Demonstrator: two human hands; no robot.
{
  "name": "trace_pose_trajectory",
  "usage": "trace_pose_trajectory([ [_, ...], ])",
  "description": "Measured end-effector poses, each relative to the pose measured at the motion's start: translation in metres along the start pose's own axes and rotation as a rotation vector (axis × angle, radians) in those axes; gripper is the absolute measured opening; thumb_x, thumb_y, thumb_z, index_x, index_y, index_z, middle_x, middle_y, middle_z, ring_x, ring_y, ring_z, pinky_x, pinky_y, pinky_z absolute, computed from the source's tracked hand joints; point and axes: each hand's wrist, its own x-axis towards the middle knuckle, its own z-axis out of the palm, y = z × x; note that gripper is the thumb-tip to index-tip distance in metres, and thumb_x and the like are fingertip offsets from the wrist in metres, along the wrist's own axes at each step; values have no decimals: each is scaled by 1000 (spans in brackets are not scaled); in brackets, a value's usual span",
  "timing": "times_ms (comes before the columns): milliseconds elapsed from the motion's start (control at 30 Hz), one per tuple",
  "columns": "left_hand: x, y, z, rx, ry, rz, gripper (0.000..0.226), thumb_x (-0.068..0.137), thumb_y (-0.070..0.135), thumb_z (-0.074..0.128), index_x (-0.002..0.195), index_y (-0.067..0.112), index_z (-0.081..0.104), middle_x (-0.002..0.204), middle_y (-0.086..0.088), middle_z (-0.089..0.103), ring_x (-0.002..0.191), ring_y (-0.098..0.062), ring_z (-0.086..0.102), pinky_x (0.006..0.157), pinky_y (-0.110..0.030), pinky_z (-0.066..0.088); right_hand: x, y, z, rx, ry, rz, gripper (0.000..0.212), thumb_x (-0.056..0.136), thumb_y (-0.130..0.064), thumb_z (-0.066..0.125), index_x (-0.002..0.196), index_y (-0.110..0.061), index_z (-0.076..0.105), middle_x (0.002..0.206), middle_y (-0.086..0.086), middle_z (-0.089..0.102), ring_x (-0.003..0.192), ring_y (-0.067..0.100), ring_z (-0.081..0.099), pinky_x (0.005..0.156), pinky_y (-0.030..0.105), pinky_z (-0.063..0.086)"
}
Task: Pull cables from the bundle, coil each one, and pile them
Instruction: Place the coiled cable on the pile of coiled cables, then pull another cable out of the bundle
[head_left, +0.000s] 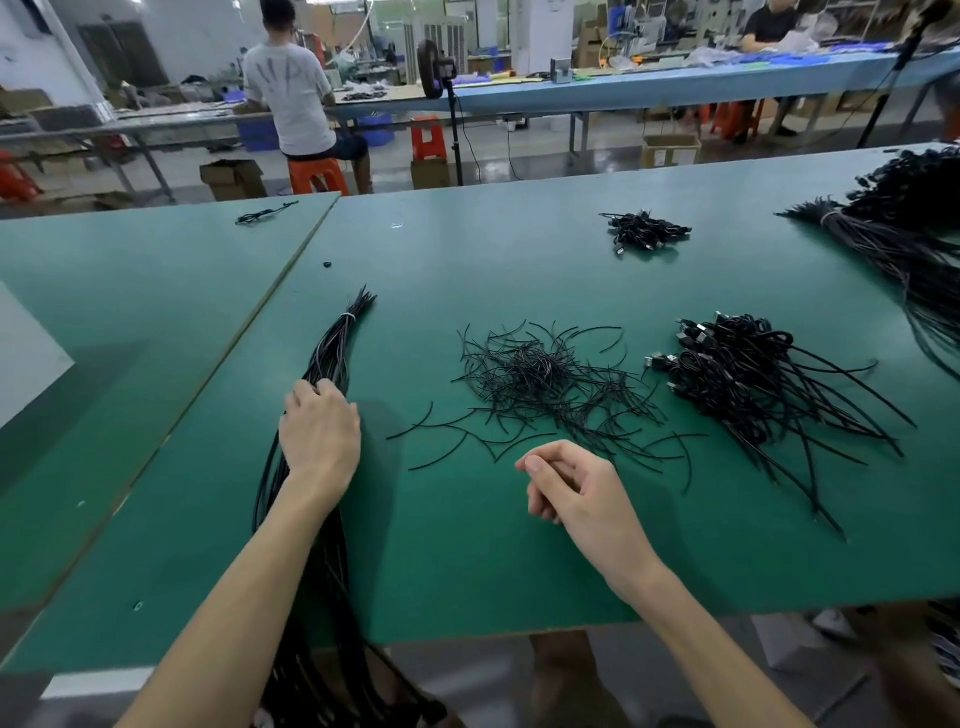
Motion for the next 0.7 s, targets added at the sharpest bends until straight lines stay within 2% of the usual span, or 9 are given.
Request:
trace_pose_trajectory([
  [67,3,-3,0,-30,0,-26,25,105,18,55,116,-4,54,122,-26,56,114,-40,54,80,-45,46,0,0,0,-2,-2,2,13,103,-16,59,95,-13,69,67,1,68,62,7,59,61,17,47],
  [167,13,-8,0,-68,-51,-85,30,105,22,56,115,-5,59,114,-24,64,109,-41,58,80,-48,47,0,1,1,-11,-7,5,13,104,-14,58,96,-13,69,68,1,68,62,7,59,61,18,47],
  [267,16,-11,2,-71,-33,-60,27,104,22,53,92,-2,59,99,-20,66,91,-39,58,71,-42,42,-1,0,0,-16,-10,8,13,104,-14,58,96,-13,69,68,2,68,62,6,59,62,18,47],
  [333,13,-11,2,-75,-6,-42,33,103,20,52,77,1,54,85,-17,64,81,-37,56,65,-40,41,0,0,1,-19,-9,6,13,104,-13,58,96,-13,69,68,2,68,62,6,59,62,18,48],
  [467,7,-14,-2,-170,-16,-19,44,101,19,53,60,4,43,63,-12,52,72,-37,56,58,-39,39,-1,1,1,-27,-11,6,13,104,-13,58,96,-13,69,69,2,68,63,6,60,61,18,47],
  [567,-2,-8,-10,-279,-17,26,47,96,20,56,53,9,39,48,-4,41,50,-26,41,50,-33,36,0,0,1,-34,-9,1,14,104,-13,58,95,-13,69,68,3,68,62,7,59,61,18,47],
  [633,-11,0,-15,-400,-53,41,49,94,24,58,51,15,37,43,3,36,42,-18,30,47,-28,32,0,0,1,-37,-8,-3,14,103,-13,58,95,-13,69,68,3,68,62,7,59,62,18,47],
  [700,-17,12,-21,-560,-209,30,46,93,28,61,53,17,40,47,2,41,44,-18,30,52,-28,33,0,0,1,-39,-12,-2,14,103,-13,58,95,-13,69,68,3,68,62,7,59,62,18,47],
])
